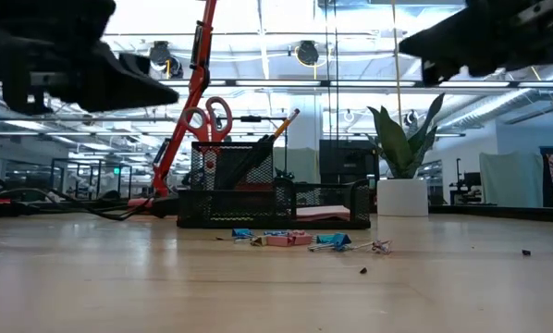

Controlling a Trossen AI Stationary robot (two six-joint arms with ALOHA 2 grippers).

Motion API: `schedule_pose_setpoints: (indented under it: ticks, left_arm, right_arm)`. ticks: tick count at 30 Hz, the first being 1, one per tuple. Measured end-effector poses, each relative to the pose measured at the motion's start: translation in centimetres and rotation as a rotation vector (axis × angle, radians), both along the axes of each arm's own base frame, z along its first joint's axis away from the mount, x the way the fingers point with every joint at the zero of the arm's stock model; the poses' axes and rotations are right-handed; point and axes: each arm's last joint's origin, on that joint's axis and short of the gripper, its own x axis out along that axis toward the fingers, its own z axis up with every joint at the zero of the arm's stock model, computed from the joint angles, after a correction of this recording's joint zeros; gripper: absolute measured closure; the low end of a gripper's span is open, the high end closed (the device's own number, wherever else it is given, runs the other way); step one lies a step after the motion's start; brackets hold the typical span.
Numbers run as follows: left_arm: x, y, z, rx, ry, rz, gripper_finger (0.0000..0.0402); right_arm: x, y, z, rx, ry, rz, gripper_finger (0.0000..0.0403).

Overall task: Pick and place office supplies into organizer
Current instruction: Put the pink binder clip into the black desk organizer

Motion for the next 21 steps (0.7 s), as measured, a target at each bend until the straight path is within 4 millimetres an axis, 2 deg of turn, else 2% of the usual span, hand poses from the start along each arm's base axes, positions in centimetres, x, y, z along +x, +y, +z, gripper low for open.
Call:
schedule_pose_setpoints:
  ticks: [5,11,17,21]
  left_arm:
    - [-3.1,0.2,3.0,0.032,-0.120,0.020,0.0401]
    - [-6.9,2.2,1.2,-0.036,-0.294,0.060,0.0401]
    - [-6.8,2.0,1.9,-0.019,-0.244,0.073,0.0401]
    - [-7.0,1.6,2.1,-0.006,-0.260,0.046,0.0401]
  right_arm:
    - [-2.1,0.2,1.2,-0.048,-0.003,-0.054,0.0403]
    - [-3.0,0.8,1.0,-0.096,0.019,-0.061,0.0403]
    - [-4.0,0.4,0.9,-0.082,-0.099,-0.044,0.0403]
    - [-5.6,-0.5,-0.2,-0.042,-0.212,-0.045,0.0403]
